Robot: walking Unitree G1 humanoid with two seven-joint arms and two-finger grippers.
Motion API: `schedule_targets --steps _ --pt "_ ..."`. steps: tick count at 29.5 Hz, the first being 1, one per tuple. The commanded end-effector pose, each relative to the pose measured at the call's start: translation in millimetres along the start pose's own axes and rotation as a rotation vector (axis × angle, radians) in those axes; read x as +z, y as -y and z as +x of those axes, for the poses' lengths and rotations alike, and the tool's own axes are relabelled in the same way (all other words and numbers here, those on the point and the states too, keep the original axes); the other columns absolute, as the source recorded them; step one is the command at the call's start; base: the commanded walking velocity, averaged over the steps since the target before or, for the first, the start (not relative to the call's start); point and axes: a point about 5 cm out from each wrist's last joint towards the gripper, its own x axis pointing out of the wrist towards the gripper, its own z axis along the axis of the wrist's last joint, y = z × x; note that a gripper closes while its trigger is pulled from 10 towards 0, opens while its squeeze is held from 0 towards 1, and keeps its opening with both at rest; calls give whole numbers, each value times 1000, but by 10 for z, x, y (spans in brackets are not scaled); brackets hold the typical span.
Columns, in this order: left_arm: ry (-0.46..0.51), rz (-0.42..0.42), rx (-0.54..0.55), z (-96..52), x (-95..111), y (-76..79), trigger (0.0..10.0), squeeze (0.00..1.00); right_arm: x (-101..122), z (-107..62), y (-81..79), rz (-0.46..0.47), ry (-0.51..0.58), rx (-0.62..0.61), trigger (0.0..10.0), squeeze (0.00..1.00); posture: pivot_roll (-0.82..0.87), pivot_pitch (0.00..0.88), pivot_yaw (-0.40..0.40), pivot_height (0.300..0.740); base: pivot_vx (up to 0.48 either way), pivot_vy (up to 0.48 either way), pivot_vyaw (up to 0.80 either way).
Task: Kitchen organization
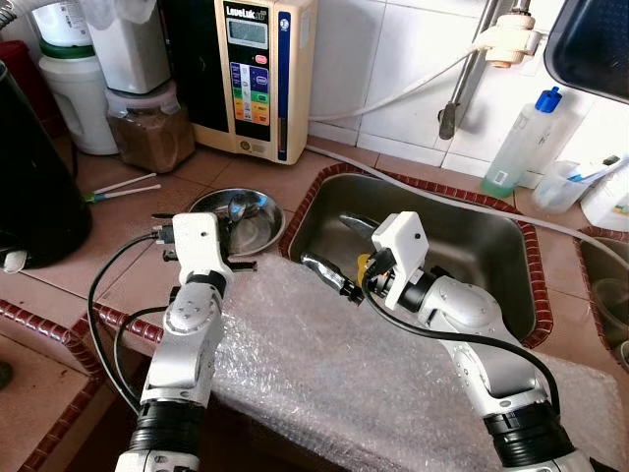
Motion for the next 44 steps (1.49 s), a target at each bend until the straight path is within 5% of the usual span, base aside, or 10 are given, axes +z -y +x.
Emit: schedule_targets --steps 1,13,16,28,38,44 --pt "67 7 -24 -37 80 38 0 0 51 15 73 -20 15 -23 10000 0 61 0 -51 740 0 0 0" --pt "253 -51 -136 -137 319 206 0 0 53 4 266 8 27 -151 10000 0 57 0 -59 740 0 0 0" --pt "315 -127 -305 -146 414 419 0 0 139 35 413 188 116 -262 10000 0 57 0 -60 740 0 0 0" --pt "267 -236 -562 -143 335 720 0 0 193 48 550 657 287 -336 10000 0 52 0 -51 740 0 0 0" --pt "287 -262 -672 -177 362 877 0 0 150 112 524 875 325 -298 10000 0 49 0 -45 740 0 0 0" --pt "279 -277 -700 -169 349 902 0 0 124 214 506 912 322 -294 10000 0 49 0 -47 740 0 0 0"
